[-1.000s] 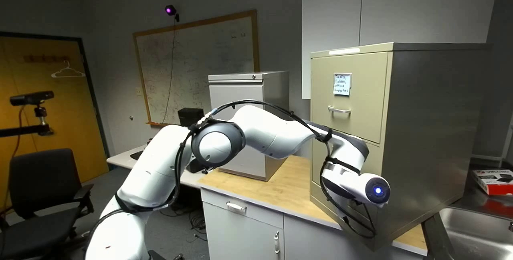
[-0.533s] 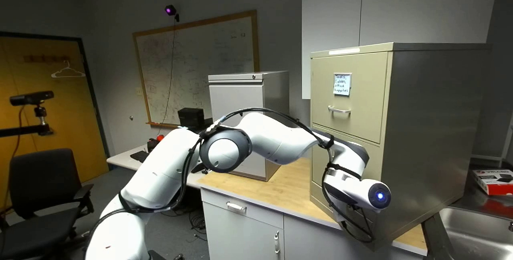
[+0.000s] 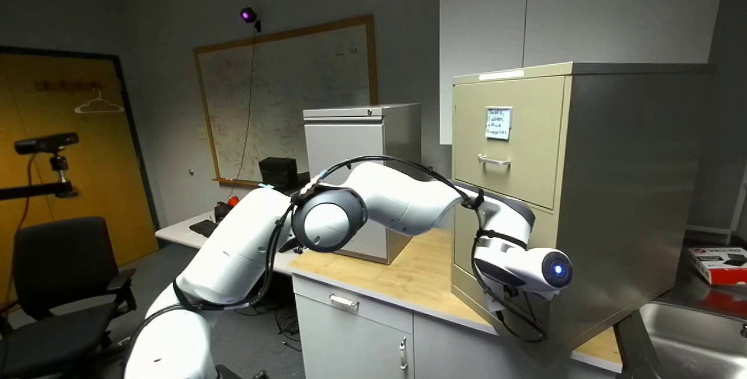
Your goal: Open the bottom drawer of the file cabinet
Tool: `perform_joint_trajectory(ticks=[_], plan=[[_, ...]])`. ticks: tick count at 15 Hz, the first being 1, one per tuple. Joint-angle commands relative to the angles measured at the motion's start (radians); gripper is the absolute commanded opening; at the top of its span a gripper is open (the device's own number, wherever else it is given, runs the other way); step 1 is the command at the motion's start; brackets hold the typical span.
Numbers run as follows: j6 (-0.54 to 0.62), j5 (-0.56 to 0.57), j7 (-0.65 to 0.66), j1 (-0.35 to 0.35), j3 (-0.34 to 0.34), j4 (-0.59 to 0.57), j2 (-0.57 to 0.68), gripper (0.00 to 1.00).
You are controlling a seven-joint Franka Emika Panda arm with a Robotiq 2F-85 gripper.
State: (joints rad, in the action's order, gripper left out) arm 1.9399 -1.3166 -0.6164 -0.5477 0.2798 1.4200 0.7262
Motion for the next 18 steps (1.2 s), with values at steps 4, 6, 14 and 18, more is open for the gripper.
perform_joint_trajectory(ticks=[4,6,14,18], plan=[[-0.016,0.148,0.168,0.027,-0.015,-0.037,-0.048,0.00],[-0.042,0.213,0.170,0.045,-0.018,-0.023,-0.072,0.00],[0.150,0.286,0.133,0.152,-0.012,0.235,-0.204,0.03],[0.274,0.316,0.059,0.128,-0.076,0.310,-0.240,0.03]])
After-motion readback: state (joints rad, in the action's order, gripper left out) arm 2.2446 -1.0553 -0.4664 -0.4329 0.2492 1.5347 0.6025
